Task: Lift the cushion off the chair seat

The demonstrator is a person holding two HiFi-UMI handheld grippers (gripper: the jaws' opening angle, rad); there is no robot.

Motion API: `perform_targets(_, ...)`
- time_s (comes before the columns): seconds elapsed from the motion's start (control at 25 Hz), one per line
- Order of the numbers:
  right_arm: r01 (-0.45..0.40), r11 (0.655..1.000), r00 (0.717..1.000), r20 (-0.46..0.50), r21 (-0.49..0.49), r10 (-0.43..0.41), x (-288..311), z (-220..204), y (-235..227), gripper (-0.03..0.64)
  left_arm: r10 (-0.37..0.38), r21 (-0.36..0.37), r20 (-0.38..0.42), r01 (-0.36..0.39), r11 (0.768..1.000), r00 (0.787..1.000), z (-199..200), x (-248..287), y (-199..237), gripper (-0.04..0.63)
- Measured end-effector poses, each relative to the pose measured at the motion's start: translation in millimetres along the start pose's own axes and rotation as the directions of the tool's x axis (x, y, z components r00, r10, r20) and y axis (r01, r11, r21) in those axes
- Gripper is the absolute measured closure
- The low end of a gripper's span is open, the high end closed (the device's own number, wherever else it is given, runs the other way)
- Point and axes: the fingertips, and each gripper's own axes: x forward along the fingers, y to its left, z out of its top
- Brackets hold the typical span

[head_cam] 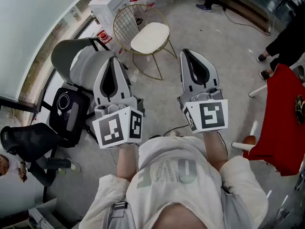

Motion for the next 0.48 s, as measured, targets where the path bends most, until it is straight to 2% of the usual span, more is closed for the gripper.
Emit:
perform_targets(0.28,0.001,1.000,1.000,0.001,0.006,-0.001,-5.9,0.8,-5.7,0.603,0.002,0.013,0.002,-0.002,1.000,1.000,2.5,-2.7,-8.9,0.583)
perform_targets(0.48,0.019,0.999,1.000,-0.010,0.050,-0.019,-10.2,-6.7,-15.3,0.603,0.005,0.009,-0.019,-0.005,1.000,1.000,-3.8,-3.0,-11.1,0.583)
